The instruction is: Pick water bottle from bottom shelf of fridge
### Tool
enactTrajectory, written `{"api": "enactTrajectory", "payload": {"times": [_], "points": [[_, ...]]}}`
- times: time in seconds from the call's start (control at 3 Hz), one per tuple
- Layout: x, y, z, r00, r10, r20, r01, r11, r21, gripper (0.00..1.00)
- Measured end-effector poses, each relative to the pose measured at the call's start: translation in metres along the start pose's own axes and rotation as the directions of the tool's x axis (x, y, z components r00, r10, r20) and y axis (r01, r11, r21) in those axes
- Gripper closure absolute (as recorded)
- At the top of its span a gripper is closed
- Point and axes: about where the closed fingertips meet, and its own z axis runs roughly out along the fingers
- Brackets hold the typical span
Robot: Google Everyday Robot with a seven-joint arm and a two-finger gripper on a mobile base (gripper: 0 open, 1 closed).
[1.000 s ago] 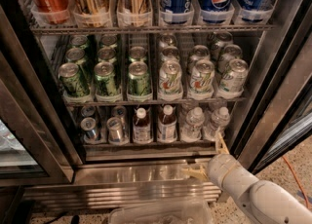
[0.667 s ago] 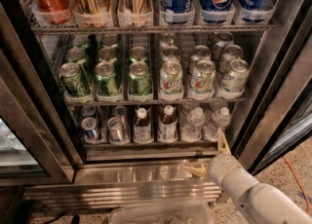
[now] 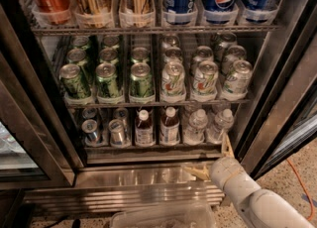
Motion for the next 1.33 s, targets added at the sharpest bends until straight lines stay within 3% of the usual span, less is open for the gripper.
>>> {"api": "enactTrajectory", "payload": {"times": [0.33,1.0,1.33], "points": [[-0.001,-0.010,0.008,0.999,0.009,0.052,-0.013,0.9970,0.077,0.00],[-0.005,-0.018,0.019,0.991,-0.007,0.135,-0.017,0.9839,0.178,0.25],[-0.003,-0.020,0.024,0.989,-0.016,0.145,-0.015,0.9783,0.207,0.28]]}}
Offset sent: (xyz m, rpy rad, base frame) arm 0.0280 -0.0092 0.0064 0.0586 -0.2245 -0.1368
